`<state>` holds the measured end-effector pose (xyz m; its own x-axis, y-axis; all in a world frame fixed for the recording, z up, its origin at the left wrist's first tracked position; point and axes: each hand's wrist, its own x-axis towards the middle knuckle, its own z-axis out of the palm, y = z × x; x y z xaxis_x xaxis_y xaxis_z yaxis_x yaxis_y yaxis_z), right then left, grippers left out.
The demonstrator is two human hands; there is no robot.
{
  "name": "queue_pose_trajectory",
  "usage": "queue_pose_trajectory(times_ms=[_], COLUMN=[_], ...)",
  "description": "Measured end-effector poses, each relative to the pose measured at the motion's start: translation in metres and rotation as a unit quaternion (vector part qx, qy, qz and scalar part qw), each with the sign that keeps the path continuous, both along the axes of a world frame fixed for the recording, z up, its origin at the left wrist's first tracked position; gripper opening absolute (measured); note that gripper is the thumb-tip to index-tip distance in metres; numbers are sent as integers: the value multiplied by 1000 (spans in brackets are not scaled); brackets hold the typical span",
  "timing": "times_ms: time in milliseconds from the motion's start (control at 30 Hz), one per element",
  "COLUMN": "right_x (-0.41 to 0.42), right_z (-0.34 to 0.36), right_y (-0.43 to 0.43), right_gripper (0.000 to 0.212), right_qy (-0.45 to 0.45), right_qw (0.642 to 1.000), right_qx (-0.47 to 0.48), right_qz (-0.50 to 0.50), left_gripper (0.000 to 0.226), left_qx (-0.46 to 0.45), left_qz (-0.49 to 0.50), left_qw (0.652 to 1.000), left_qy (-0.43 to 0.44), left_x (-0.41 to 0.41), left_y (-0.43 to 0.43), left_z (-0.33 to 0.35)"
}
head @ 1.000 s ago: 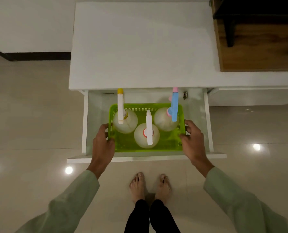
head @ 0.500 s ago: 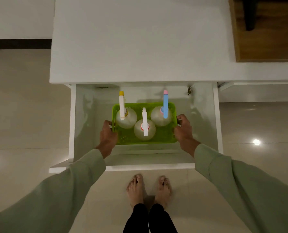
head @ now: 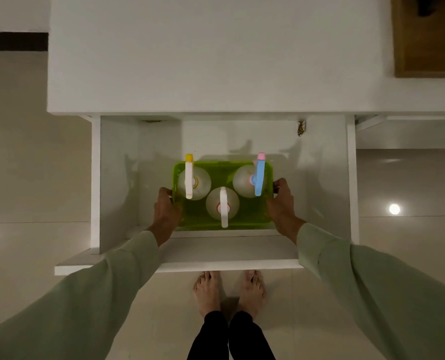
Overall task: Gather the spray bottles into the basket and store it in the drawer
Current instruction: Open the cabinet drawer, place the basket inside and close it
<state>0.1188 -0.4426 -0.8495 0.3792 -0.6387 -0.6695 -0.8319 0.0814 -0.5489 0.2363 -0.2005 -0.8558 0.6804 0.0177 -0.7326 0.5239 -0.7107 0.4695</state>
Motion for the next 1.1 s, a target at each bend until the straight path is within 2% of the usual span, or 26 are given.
queue_pose_trajectory(times_ms=[67, 200, 267, 367, 433, 500, 567, 633, 733, 833, 967, 1100], right_x=[-1, -4, -11, -36, -57, -72, -81, -86, -83, -81, -75, -56], right_z=[3, 31, 58, 110, 140, 161, 166, 160, 152, 147, 144, 143], right_y=[-2, -7, -6, 12, 30, 44, 52, 55, 55, 59, 59, 54], right_gripper=[24, 58, 59, 50, 39, 46, 55, 51, 37, 37, 44, 44], right_qy=[9, 28, 9, -82, -111, -85, -38, -17, -21, -13, -7, 3], right_qw=[1000, 997, 1000, 982, 952, 915, 848, 783, 767, 753, 758, 759], right_qx=[26, 60, 20, -92, -140, -112, -81, -117, -175, -219, -269, -286], right_qz=[-1, -28, 1, 141, 250, 378, 523, 611, 617, 620, 595, 585], left_gripper=[34, 59, 57, 40, 30, 33, 38, 44, 35, 30, 31, 40], left_qx=[-9, -28, -18, -22, -32, -28, 3, 30, 28, 40, 68, 61], left_qz=[3, 31, -13, -148, -203, -277, -379, -440, -500, -541, -549, -514], left_qw=[1000, 998, 1000, 978, 963, 947, 908, 879, 840, 804, 792, 813], left_qy=[24, 38, -20, -146, -172, -163, -179, -182, -209, -243, -257, -266], left_x=[-2, -1, -5, -32, -60, -86, -101, -102, -95, -91, -84, -68], left_y=[1, 4, 11, 23, 27, 27, 27, 25, 22, 20, 13, 0], left_z=[3, 38, 69, 124, 152, 169, 172, 172, 167, 162, 162, 162])
